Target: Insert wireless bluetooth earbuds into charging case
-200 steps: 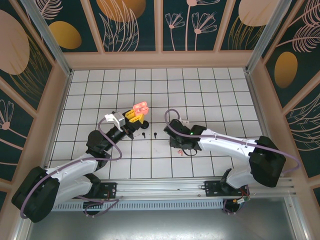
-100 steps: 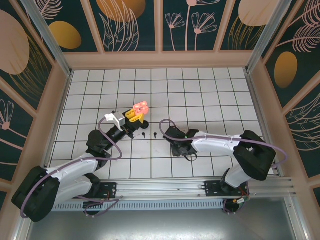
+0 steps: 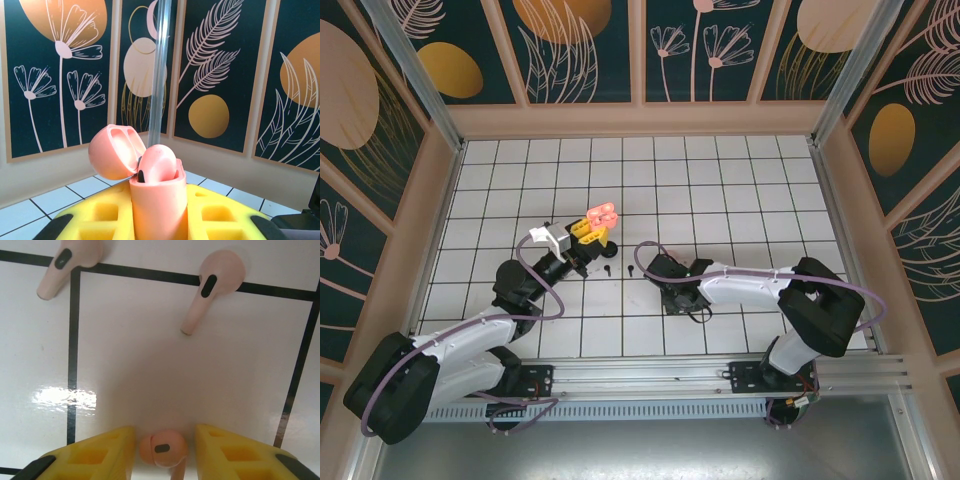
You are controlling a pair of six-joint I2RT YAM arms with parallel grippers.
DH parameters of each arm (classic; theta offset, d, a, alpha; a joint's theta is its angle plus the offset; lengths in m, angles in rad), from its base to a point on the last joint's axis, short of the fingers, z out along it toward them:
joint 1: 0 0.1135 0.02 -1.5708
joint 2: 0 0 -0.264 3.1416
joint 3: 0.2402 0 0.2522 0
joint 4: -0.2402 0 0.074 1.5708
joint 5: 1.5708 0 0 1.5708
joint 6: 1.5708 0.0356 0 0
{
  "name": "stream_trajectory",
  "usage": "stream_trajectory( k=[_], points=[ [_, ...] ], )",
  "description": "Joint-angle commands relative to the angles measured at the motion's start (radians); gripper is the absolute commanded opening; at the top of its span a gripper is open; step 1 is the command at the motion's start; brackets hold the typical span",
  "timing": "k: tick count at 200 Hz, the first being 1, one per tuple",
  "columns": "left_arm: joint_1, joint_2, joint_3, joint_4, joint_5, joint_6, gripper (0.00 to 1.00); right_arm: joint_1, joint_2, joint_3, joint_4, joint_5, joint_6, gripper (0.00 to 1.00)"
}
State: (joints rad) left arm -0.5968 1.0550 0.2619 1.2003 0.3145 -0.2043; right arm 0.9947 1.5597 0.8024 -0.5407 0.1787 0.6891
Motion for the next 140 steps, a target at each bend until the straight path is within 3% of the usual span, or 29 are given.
stream_trajectory(
  k=[1, 140],
  points=[
    [-0.006, -0.003, 0.028, 0.030, 0.015, -0.014, 0.00, -0.004, 0.024, 0.003, -0.002, 0.005, -0.012, 0.35],
    [-0.005, -0.008, 0.033, 0.017, 0.028, -0.015, 0.00, -0.025, -0.083, -0.025, 0.029, 0.028, -0.043, 0.25]
  ],
)
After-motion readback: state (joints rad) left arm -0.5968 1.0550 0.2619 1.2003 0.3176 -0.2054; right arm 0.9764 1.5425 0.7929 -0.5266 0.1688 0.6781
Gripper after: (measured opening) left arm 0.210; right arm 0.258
